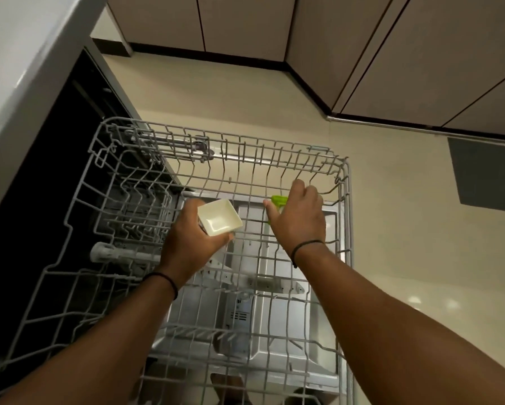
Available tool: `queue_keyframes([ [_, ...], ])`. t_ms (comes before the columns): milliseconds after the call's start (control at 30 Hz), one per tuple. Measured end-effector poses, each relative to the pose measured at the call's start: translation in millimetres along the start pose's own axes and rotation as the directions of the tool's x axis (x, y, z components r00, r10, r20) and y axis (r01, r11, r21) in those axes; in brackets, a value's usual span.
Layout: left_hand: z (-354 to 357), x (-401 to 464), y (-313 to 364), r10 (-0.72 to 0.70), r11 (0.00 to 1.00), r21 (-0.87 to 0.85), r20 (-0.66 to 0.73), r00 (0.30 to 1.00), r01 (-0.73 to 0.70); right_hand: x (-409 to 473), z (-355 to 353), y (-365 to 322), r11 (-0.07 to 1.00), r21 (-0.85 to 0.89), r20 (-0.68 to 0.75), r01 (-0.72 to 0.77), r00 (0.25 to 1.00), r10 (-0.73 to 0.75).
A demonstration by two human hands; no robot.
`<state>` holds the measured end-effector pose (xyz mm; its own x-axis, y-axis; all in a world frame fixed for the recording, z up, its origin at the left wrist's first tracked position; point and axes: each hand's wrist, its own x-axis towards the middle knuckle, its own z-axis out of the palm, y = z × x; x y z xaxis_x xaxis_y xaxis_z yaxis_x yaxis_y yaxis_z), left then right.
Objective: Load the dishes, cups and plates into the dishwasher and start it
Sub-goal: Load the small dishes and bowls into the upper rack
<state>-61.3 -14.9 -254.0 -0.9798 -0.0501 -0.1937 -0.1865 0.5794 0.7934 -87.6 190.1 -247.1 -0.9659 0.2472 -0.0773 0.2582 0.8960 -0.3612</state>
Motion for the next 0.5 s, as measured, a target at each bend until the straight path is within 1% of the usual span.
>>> queue_keyframes([
  [33,-2.5,0.9,0.7,-0.018,0.999,-0.043,-0.01,1.0,0.018,-6.6,-1.7,-4.4,0.991,0.106,0.021,0.083,0.996,-0.085],
  [67,-5.3,1.3,3.2,-0.046,0.995,-0.091,-0.011,0.999,0.045,-13.2,-2.6,-10.3,0.96,0.249,0.084,0.126,0.985,-0.151],
  [100,-9.3,2.6,6.7,-0.079,0.985,-0.151,-0.002,0.997,0.078,-18.7,-3.7,-17.8,0.906,0.412,0.179,0.098,0.966,-0.186],
  [133,-13.1,3.9,9.3,-0.116,0.967,-0.224,0.028,0.993,0.119,-23.9,-4.2,-25.9,0.823,0.568,0.286,-0.004,0.939,-0.192],
  [167,-17.7,5.2,13.7,-0.147,0.937,-0.308,0.076,0.986,0.163,-26.4,-6.8,-33.7,0.705,0.695,0.378,-0.141,0.906,-0.191],
  [200,-22.5,5.9,17.9,-0.172,0.9,-0.379,0.146,0.974,0.215,-26.8,-7.3,-40.2,0.564,0.778,0.451,-0.276,0.87,-0.196],
  [233,-26.2,7.1,20.7,-0.181,0.869,-0.418,0.23,0.956,0.265,-25.0,-6.4,-44.8,0.426,0.82,0.503,-0.382,0.836,-0.219],
  [267,-30.1,7.8,22.9,-0.175,0.85,-0.432,0.311,0.934,0.303,-22.3,-5.6,-49.1,0.327,0.834,0.529,-0.444,0.81,-0.251],
  [300,-32.9,8.9,22.7,-0.156,0.845,-0.429,0.373,0.915,0.319,-19.3,-4.3,-52.0,0.272,0.842,0.533,-0.466,0.799,-0.28],
  [367,-35.9,10.6,19.8,-0.125,0.835,-0.443,0.424,0.897,0.326,-15.0,-1.8,-55.2,0.246,0.853,0.52,-0.461,0.793,-0.317],
  [400,-36.7,11.5,18.1,-0.123,0.827,-0.452,0.433,0.893,0.333,-13.8,0.1,-56.1,0.256,0.852,0.52,-0.456,0.794,-0.316],
  [467,-36.9,11.0,10.3,-0.128,0.833,-0.434,0.451,0.883,0.342,-15.5,5.7,-57.3,0.294,0.842,0.528,-0.451,0.801,-0.282],
  [500,-36.5,9.7,7.3,-0.128,0.841,-0.421,0.456,0.881,0.341,-16.8,7.2,-58.1,0.311,0.84,0.522,-0.444,0.818,-0.242],
])
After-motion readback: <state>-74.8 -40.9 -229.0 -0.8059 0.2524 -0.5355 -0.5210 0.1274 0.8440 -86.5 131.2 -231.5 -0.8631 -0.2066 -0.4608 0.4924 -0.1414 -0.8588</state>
